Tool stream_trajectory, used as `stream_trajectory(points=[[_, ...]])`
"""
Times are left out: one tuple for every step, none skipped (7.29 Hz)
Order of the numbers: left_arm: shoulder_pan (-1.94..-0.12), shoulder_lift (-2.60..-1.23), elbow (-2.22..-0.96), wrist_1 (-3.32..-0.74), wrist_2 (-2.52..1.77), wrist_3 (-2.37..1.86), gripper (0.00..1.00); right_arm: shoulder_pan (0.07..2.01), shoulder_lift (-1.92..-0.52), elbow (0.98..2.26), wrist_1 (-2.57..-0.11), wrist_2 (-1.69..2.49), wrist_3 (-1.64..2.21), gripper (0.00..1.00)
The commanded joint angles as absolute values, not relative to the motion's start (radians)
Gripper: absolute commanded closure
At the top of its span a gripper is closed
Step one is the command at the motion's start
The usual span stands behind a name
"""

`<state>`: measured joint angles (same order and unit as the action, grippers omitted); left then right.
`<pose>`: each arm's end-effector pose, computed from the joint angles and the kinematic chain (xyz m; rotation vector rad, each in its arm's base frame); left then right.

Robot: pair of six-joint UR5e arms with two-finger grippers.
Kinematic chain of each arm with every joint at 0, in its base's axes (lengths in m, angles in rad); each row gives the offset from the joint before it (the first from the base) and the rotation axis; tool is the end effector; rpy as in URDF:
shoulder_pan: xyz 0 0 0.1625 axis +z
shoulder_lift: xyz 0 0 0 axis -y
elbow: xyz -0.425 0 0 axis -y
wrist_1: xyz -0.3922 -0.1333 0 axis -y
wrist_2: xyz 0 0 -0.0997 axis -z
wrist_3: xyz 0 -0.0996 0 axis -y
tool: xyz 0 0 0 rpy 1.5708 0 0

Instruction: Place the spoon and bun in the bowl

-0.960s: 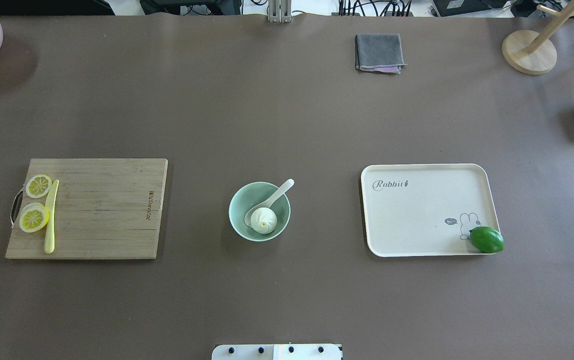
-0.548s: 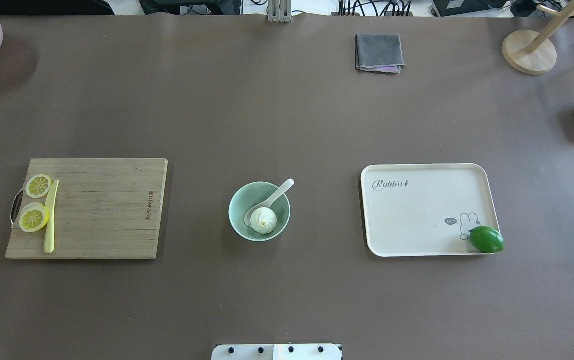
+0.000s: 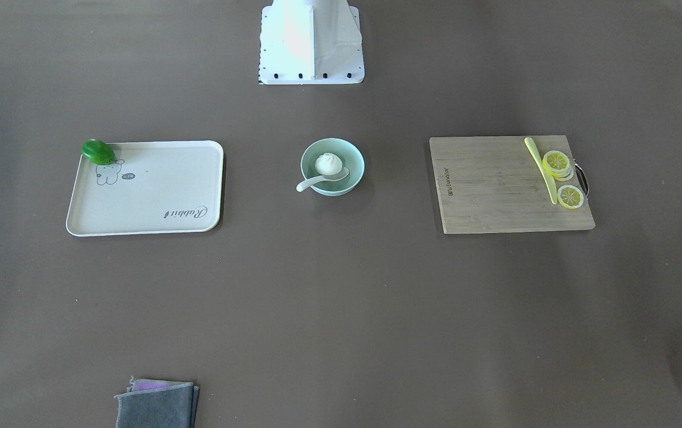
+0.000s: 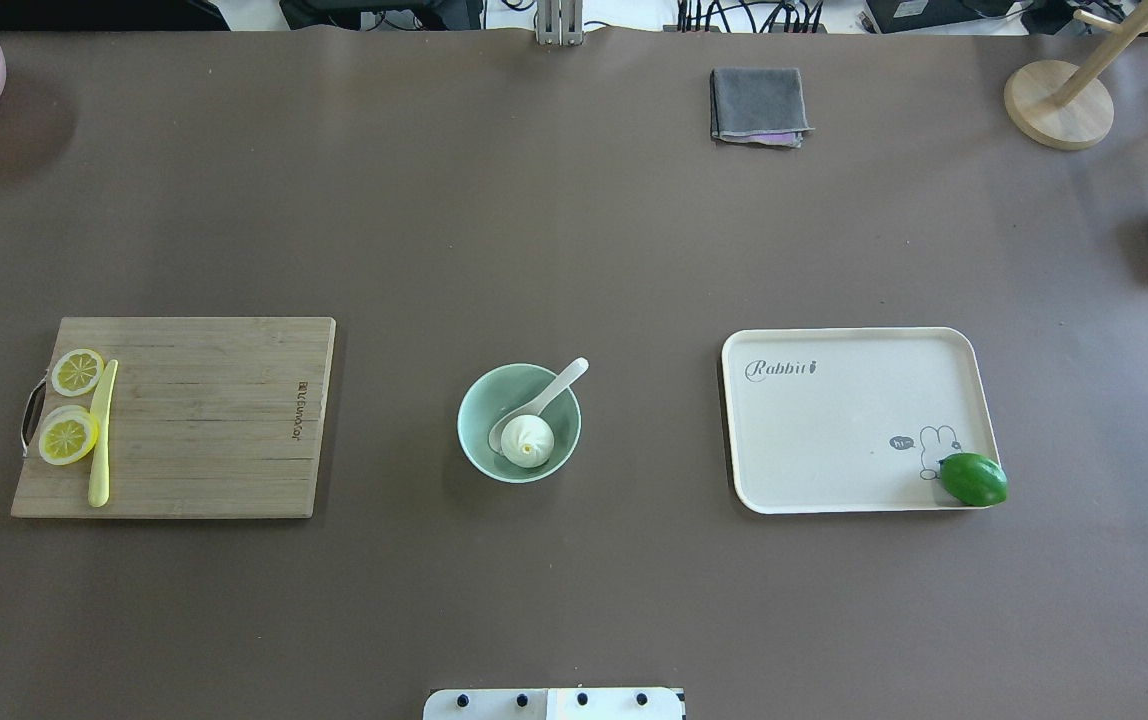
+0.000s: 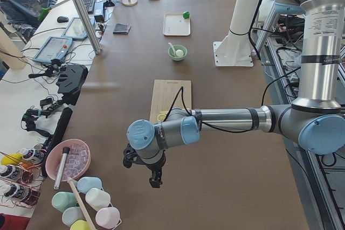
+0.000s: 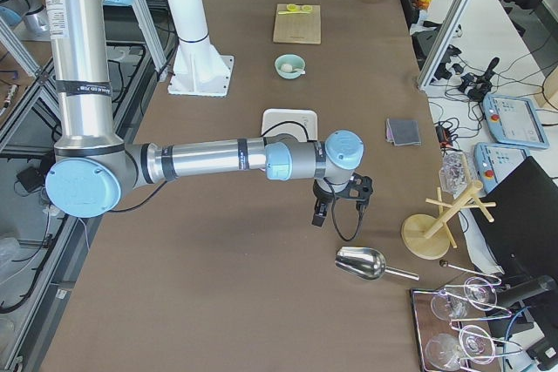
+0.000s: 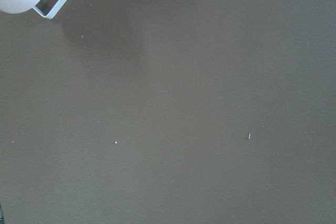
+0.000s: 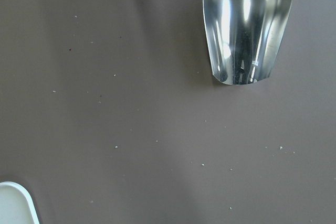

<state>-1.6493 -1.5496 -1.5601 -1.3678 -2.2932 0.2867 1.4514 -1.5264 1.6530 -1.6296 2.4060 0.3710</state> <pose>-0.1035 -0.4559 0.6958 -0.0903 0.7480 0.1134 -0.0019 -0.5154 0.5975 -0.1410 -0.8270 0.2084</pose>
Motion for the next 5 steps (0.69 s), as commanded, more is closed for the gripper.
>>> stream_trajectory(points=[[-1.649,-1.549,-1.565,-1.368,-2.293,0.284,0.02,1.466,-1.522,1.652,-1.644,2.364,0.350,0.00],[-1.648,-1.551,-1.562,-1.370,-2.293,0.285,0.02,1.485,-1.522,1.648,-1.647,2.344,0.294,0.00],[-1.649,-1.549,-1.563,-1.370,-2.293,0.285,0.02,1.506,-1.529,1.644,-1.660,2.342,0.235,0.00],[-1.649,-1.549,-1.565,-1.370,-2.293,0.281,0.02,1.509,-1.522,1.652,-1.684,2.342,0.232,0.00],[-1.648,-1.551,-1.562,-1.368,-2.293,0.276,0.02,1.509,-1.520,1.652,-1.686,2.341,0.230,0.00]])
